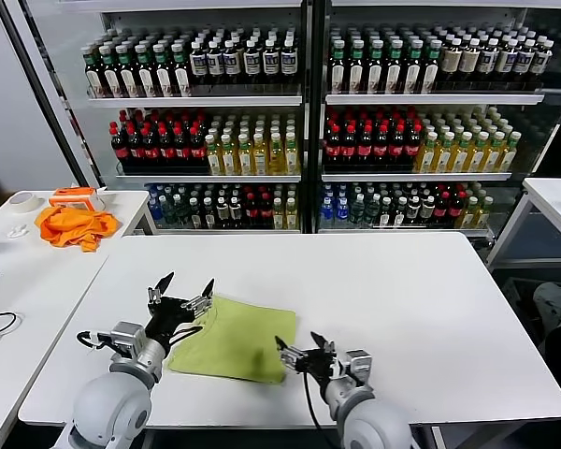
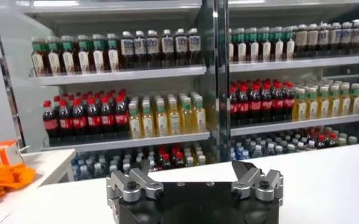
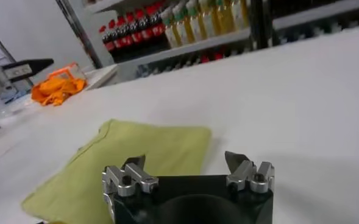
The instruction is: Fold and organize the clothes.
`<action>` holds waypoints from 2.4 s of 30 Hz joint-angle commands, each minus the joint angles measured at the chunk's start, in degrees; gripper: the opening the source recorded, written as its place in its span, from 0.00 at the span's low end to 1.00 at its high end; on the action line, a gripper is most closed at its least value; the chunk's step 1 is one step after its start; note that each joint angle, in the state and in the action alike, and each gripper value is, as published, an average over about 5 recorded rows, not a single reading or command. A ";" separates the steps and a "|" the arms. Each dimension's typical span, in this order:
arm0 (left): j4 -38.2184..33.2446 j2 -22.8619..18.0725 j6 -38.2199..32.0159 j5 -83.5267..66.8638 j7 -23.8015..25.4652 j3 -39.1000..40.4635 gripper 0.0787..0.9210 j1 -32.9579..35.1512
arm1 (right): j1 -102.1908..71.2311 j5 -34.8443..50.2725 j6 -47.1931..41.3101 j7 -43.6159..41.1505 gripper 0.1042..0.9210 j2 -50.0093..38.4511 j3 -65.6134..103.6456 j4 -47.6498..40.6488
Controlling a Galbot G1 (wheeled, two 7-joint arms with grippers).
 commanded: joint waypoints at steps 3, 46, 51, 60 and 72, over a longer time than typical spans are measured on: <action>-3.87 -0.71 -0.47 -1.71 0.01 -1.78 0.88 2.68 | 3.91 8.76 -1.01 11.35 0.88 3.05 -6.22 -6.90; 3.60 -0.68 -7.85 5.20 4.08 -0.45 0.88 1.11 | 1.08 -7.99 -0.85 -7.37 0.00 -10.05 16.11 -4.67; 3.99 -0.44 -8.31 5.73 4.42 -0.77 0.88 1.29 | -1.86 -8.24 -0.82 -6.01 0.03 -9.53 16.99 -0.31; 6.10 -0.99 -10.93 9.27 4.52 -0.67 0.88 1.37 | -0.47 -10.49 6.69 -6.49 0.31 -8.15 17.55 -0.27; 8.87 -1.14 -12.62 11.05 4.59 -0.72 0.88 0.35 | 2.89 -25.13 17.60 -7.95 0.74 -5.89 19.34 -5.03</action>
